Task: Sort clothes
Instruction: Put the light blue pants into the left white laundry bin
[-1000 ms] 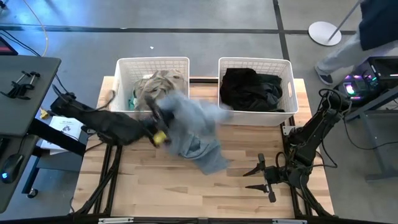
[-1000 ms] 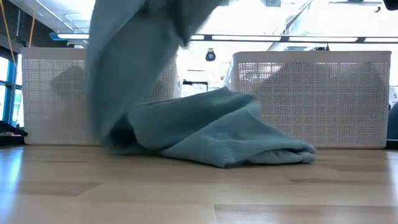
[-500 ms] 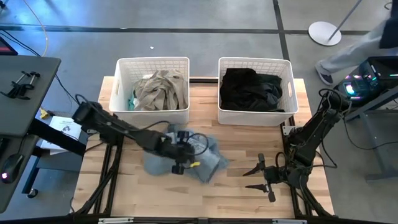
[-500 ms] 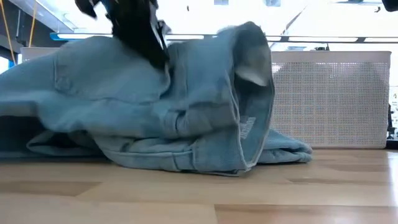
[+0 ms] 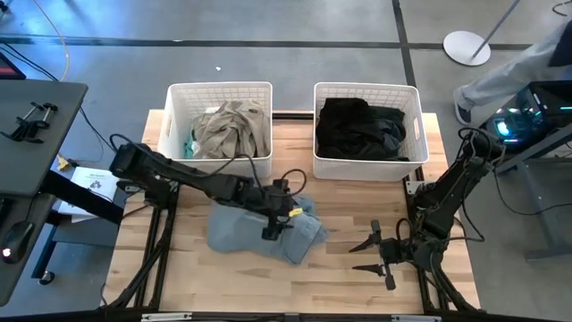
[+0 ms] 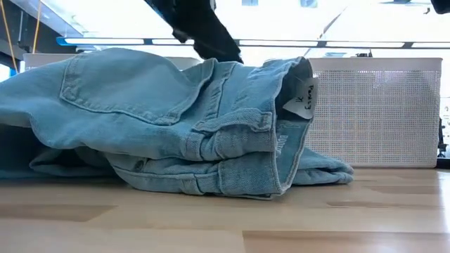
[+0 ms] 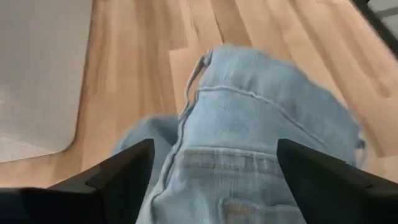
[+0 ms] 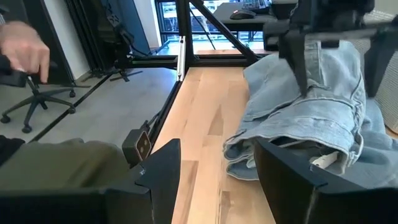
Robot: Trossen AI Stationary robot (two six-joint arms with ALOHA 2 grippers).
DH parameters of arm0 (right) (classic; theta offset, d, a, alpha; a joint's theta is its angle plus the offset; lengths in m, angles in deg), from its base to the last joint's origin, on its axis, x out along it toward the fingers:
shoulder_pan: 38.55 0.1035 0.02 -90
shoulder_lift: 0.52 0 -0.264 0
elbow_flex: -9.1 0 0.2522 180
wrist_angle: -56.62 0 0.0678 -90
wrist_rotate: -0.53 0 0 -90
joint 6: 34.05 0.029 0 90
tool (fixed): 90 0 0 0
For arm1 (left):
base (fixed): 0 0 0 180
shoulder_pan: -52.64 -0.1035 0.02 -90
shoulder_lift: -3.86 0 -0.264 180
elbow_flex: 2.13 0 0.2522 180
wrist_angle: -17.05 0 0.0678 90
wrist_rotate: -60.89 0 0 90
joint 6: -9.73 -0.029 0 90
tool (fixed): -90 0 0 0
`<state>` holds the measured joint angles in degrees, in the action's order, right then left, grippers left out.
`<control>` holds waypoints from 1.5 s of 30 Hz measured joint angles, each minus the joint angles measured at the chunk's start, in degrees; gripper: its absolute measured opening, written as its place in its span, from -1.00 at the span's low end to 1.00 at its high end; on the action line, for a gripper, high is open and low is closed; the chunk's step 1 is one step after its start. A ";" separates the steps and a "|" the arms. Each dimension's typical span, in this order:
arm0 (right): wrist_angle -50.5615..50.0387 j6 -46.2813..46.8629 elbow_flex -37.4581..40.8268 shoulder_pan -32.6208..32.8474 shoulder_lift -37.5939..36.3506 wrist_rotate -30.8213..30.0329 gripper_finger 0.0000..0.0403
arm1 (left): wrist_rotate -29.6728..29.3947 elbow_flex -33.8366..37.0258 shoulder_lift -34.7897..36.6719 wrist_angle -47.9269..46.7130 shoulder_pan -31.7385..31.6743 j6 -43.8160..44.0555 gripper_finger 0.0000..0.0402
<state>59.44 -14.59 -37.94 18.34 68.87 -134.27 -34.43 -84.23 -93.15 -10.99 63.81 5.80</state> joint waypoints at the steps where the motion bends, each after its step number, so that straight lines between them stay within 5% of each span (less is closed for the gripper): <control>1: -0.06 0.00 0.00 0.00 0.00 0.02 -0.04 | -0.21 0.02 -1.12 0.91 -0.29 0.21 0.67; 6: -0.12 0.18 0.00 0.00 0.00 0.10 -0.04 | 0.24 0.03 -8.38 0.60 -1.67 6.57 0.71; 17: -0.89 0.48 0.00 0.00 0.04 0.37 -0.04 | 2.31 -0.78 -21.23 -0.27 0.31 3.21 0.67; 21: -0.89 1.29 0.00 0.00 0.05 0.33 -0.04 | 0.82 -0.74 -22.41 4.64 1.43 0.91 0.43; 26: -0.91 2.31 0.00 0.00 0.07 0.31 -0.04 | 0.04 -0.52 -22.51 6.83 1.51 1.60 -0.15; 30: -0.89 2.62 0.00 0.00 0.07 0.26 -0.04 | -4.94 -1.85 -22.81 8.33 2.40 6.45 -0.65; 36: -0.91 2.64 0.00 0.00 0.07 0.26 -0.04 | -13.77 -8.23 -19.98 1.72 5.41 4.56 -0.65; 45: -1.13 2.60 0.00 0.00 0.09 0.22 -0.04 | -38.65 -19.60 -4.48 -2.83 12.57 -11.58 -0.65</control>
<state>58.31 -11.99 -37.94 18.34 68.96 -134.05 -73.08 -103.83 -97.63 -13.81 76.38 -5.79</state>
